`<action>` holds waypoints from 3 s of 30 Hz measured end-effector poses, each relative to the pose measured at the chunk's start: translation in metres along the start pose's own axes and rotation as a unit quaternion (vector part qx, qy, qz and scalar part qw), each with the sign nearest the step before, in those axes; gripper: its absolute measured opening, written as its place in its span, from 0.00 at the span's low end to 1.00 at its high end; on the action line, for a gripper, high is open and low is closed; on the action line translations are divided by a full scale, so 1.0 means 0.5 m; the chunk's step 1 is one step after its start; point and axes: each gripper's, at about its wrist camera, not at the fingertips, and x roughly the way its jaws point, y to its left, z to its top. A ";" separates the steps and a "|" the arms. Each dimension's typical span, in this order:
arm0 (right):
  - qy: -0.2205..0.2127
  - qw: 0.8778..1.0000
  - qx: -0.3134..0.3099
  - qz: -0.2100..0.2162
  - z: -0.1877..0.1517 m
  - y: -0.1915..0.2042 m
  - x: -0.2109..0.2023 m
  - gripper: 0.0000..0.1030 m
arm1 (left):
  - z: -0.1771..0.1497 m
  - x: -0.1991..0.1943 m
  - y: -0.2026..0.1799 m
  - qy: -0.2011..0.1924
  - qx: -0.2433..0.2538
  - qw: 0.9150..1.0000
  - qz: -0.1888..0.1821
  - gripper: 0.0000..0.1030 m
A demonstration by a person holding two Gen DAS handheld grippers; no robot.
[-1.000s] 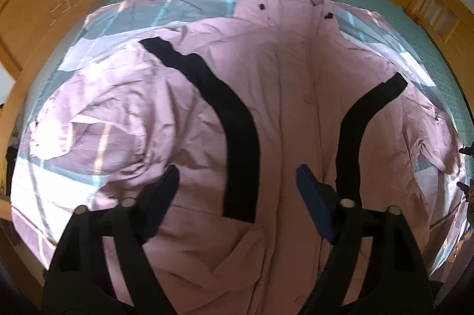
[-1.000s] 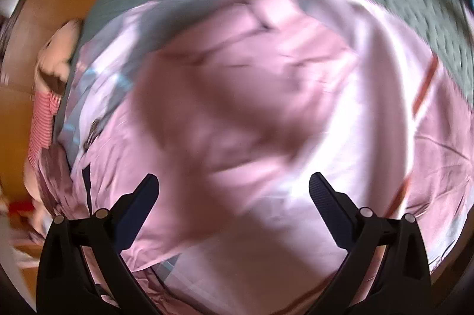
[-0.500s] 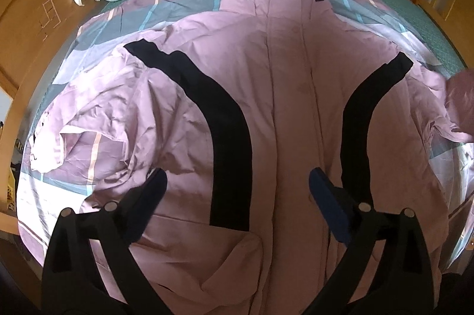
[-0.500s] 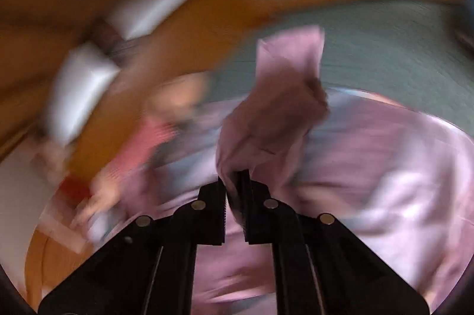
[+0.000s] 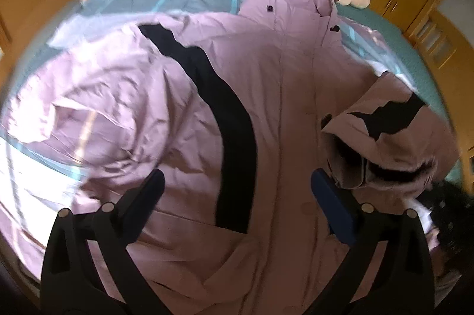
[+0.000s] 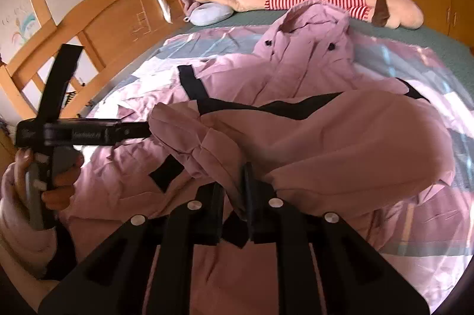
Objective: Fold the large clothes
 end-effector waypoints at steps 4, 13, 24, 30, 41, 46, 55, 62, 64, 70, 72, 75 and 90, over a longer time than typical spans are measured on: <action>0.013 0.998 -0.051 -0.024 0.001 -0.013 -0.016 0.15 | -0.001 0.029 0.024 0.036 -0.055 0.995 -0.071 0.97; 0.048 0.988 -0.143 -0.038 -0.043 0.062 0.048 0.82 | -0.012 0.061 0.001 0.091 -0.066 0.981 -0.158 0.97; -0.015 0.998 -0.050 -0.022 -0.001 -0.028 -0.050 0.99 | -0.030 0.098 -0.046 0.147 -0.080 0.951 -0.259 0.97; -0.096 0.990 0.099 -0.018 0.017 -0.168 -0.132 0.99 | -0.069 0.146 -0.128 0.203 -0.067 0.916 -0.339 0.96; -0.090 0.981 0.171 -0.022 -0.006 -0.238 -0.133 0.92 | -0.075 0.129 -0.139 0.238 -0.062 0.904 -0.348 0.97; -0.086 0.981 0.173 -0.029 -0.007 -0.238 -0.129 0.92 | -0.082 0.127 -0.153 0.256 -0.030 0.914 -0.314 0.97; -0.083 0.979 0.187 -0.026 -0.014 -0.248 -0.124 0.92 | -0.088 0.205 -0.163 0.235 -0.008 0.938 -0.254 0.32; -0.088 0.950 0.287 0.083 -0.039 -0.321 -0.130 0.92 | 0.008 0.089 -0.063 0.073 -0.031 0.983 -0.167 0.07; -0.070 0.935 0.322 0.129 -0.052 -0.343 -0.107 0.93 | 0.035 0.046 -0.020 0.010 -0.044 0.995 -0.092 0.07; -0.003 0.902 0.380 0.205 -0.075 -0.358 0.010 0.93 | 0.052 0.037 0.028 -0.014 -0.061 0.998 -0.032 0.07; 0.016 0.896 0.397 0.197 -0.081 -0.359 0.045 0.93 | 0.049 0.048 0.042 -0.009 -0.053 0.998 -0.022 0.07; -0.012 0.904 0.404 0.139 -0.079 -0.374 0.048 0.92 | 0.029 0.059 0.027 -0.015 -0.028 0.999 0.003 0.08; 0.009 0.922 0.345 -0.174 -0.100 -0.356 -0.045 0.22 | -0.011 0.133 -0.003 0.026 0.017 0.999 0.039 0.23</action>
